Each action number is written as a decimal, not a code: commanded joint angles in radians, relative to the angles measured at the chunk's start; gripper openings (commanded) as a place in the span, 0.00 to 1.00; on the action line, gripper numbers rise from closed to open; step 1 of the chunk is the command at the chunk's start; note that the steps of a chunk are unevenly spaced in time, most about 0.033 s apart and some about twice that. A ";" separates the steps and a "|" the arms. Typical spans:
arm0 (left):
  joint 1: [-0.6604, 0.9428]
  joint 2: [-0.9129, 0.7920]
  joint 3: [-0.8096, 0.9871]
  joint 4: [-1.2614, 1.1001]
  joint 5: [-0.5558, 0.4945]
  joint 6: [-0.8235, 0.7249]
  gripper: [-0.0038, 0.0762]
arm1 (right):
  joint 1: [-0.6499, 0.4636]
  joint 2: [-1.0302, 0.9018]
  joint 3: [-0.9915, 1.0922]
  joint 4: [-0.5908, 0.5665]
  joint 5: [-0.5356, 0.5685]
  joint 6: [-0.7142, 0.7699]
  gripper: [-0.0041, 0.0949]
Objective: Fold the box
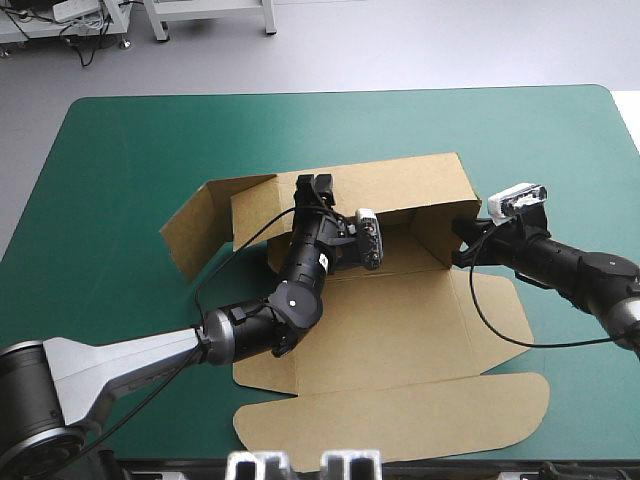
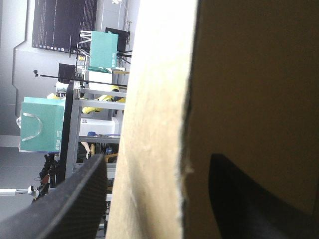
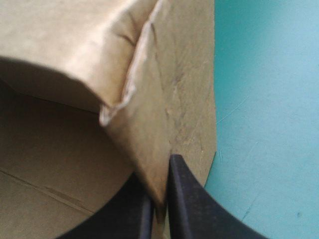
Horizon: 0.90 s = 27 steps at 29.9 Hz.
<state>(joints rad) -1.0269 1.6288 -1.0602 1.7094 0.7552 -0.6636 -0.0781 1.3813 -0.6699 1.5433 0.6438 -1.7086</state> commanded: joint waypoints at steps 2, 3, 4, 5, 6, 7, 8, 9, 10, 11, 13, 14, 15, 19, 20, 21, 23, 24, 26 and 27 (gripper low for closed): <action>-0.031 -0.037 -0.029 0.060 0.041 -0.019 0.60 | 0.000 -0.022 -0.018 0.006 0.087 0.034 0.03; -0.043 -0.039 -0.029 0.060 0.041 -0.026 0.60 | 0.000 -0.022 -0.018 0.006 0.085 0.037 0.03; -0.058 -0.041 -0.029 0.060 0.041 -0.038 0.59 | 0.000 -0.022 -0.018 0.006 0.085 0.037 0.03; -0.073 -0.044 -0.030 0.060 0.043 -0.052 0.59 | 0.000 -0.022 -0.018 0.006 0.082 0.037 0.03; -0.088 -0.044 -0.031 0.060 0.043 -0.057 0.59 | 0.000 -0.022 -0.018 0.004 0.081 0.037 0.03; -0.100 -0.047 -0.032 0.060 0.045 -0.057 0.59 | 0.000 -0.022 -0.018 0.004 0.081 0.037 0.03; -0.113 -0.050 -0.035 0.060 0.045 -0.057 0.59 | 0.000 -0.022 -0.018 0.004 0.077 0.037 0.03; -0.127 -0.052 -0.042 0.060 0.047 -0.057 0.59 | 0.000 -0.022 -0.018 0.004 0.076 0.037 0.03; -0.138 -0.053 -0.047 0.061 0.049 -0.057 0.59 | 0.000 -0.022 -0.018 0.004 0.076 0.037 0.03; -0.149 -0.053 -0.056 0.061 0.049 -0.057 0.59 | 0.000 -0.022 -0.018 0.004 0.076 0.037 0.03; -0.170 -0.053 -0.076 0.061 0.054 -0.057 0.59 | 0.000 -0.022 -0.018 -0.001 0.076 0.037 0.03; -0.179 -0.053 -0.086 0.061 0.056 -0.057 0.59 | 0.000 -0.022 -0.018 -0.002 0.076 0.044 0.03; -0.190 -0.053 -0.097 0.061 0.059 -0.057 0.59 | 0.000 -0.022 -0.018 -0.007 0.074 0.048 0.04; -0.235 -0.053 -0.140 0.061 0.090 -0.057 0.59 | 0.000 -0.022 -0.018 -0.020 0.067 0.060 0.03; -0.249 -0.053 -0.155 0.061 0.104 -0.057 0.59 | 0.000 -0.022 -0.018 -0.020 0.065 0.060 0.03; -0.263 -0.053 -0.173 0.061 0.120 -0.057 0.58 | 0.000 -0.022 -0.018 -0.020 0.065 0.062 0.03; -0.285 -0.055 -0.209 0.061 0.146 -0.057 0.54 | 0.000 -0.022 -0.018 -0.020 0.064 0.062 0.03; -0.292 -0.057 -0.232 0.061 0.159 -0.057 0.50 | 0.000 -0.022 -0.018 -0.020 0.063 0.064 0.03; -0.297 -0.062 -0.282 0.061 0.190 -0.057 0.42 | 0.000 -0.022 -0.018 -0.020 0.063 0.074 0.03; -0.295 -0.069 -0.309 0.061 0.205 -0.057 0.35 | 0.000 -0.022 -0.018 -0.020 0.063 0.083 0.03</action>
<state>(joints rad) -1.3150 1.6206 -1.2781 1.6928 0.8754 -0.7023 -0.0781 1.3813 -0.6708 1.5203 0.6482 -1.6620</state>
